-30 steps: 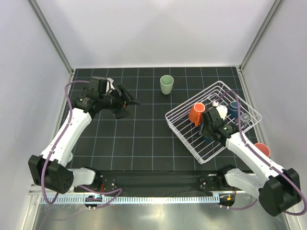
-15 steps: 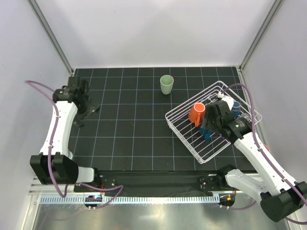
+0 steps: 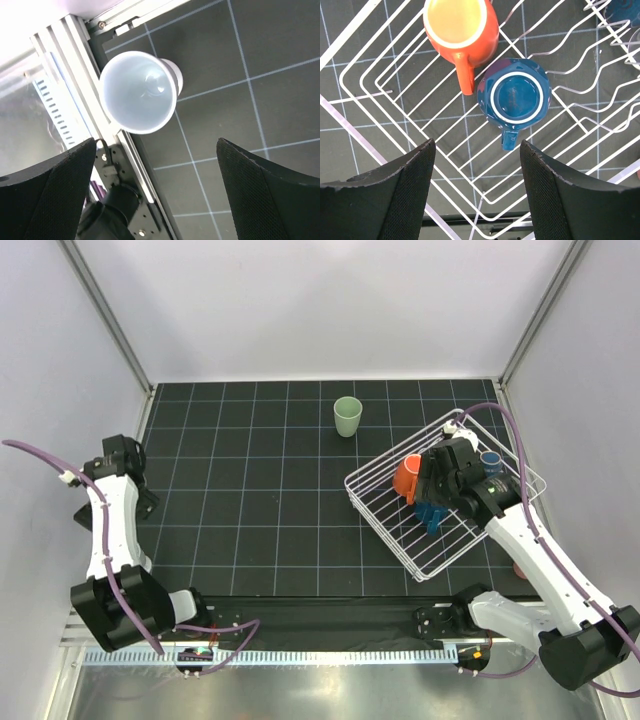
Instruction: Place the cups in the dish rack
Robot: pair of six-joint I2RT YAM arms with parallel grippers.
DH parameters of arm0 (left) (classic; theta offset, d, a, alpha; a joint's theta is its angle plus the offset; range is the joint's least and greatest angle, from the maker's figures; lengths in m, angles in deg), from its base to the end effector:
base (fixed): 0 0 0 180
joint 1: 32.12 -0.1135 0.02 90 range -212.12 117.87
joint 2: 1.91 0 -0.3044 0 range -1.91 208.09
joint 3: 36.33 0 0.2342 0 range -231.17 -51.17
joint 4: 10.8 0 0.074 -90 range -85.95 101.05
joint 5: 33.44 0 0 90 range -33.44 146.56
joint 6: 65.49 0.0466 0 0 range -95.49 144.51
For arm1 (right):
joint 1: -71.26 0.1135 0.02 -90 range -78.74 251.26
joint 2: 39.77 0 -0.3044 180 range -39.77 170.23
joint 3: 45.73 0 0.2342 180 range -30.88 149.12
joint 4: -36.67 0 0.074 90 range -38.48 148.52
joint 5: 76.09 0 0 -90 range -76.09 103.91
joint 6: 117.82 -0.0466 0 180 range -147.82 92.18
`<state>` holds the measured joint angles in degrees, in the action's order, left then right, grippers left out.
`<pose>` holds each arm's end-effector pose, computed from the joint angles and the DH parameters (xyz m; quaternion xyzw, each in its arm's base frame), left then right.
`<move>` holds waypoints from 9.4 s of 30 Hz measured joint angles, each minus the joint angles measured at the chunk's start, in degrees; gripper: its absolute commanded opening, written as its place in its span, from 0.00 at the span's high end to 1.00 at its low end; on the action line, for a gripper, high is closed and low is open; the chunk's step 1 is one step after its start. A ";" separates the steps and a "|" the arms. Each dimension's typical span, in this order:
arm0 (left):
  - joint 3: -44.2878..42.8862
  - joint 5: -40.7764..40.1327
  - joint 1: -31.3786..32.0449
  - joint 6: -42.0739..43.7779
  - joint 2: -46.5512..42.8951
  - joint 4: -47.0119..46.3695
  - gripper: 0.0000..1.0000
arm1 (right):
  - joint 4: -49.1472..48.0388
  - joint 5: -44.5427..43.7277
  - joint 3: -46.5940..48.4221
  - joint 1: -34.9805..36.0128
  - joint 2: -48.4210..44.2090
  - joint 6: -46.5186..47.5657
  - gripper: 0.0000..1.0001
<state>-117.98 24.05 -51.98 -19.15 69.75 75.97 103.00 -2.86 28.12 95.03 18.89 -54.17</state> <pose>0.1615 0.0850 0.3328 -0.5294 0.7939 0.2493 0.1655 0.1538 0.0530 0.3425 0.0695 0.9316 0.0148 0.3564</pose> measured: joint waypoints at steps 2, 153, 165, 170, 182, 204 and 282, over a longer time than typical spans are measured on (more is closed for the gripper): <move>1.66 0.13 -0.07 1.18 0.22 -1.73 0.00 | 0.00 0.09 0.24 0.00 0.00 0.46 0.30; -9.66 37.81 44.70 -0.85 1.38 -29.94 0.23 | -8.59 17.11 0.63 1.38 4.96 15.91 0.96; -9.66 35.39 44.70 0.63 1.40 -26.36 0.24 | -10.86 10.43 -3.04 8.41 10.62 17.38 0.96; -9.66 34.97 44.70 0.66 1.40 -25.38 0.24 | -12.24 8.59 -3.61 8.37 14.62 17.29 0.96; -9.68 33.22 44.70 0.92 1.33 -22.71 0.24 | -18.12 6.40 -4.17 9.05 22.62 17.22 0.96; -11.28 33.07 44.70 0.90 1.88 -20.61 0.23 | -23.39 3.89 -8.48 11.17 24.37 14.12 0.54; -14.73 42.84 43.65 8.66 10.29 -20.37 0.24 | 0.00 -23.32 -9.97 -49.92 8.98 -21.46 0.50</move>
<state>-132.71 66.89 -8.33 -10.50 80.04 55.60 103.00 -26.18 18.15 45.11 27.87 -75.63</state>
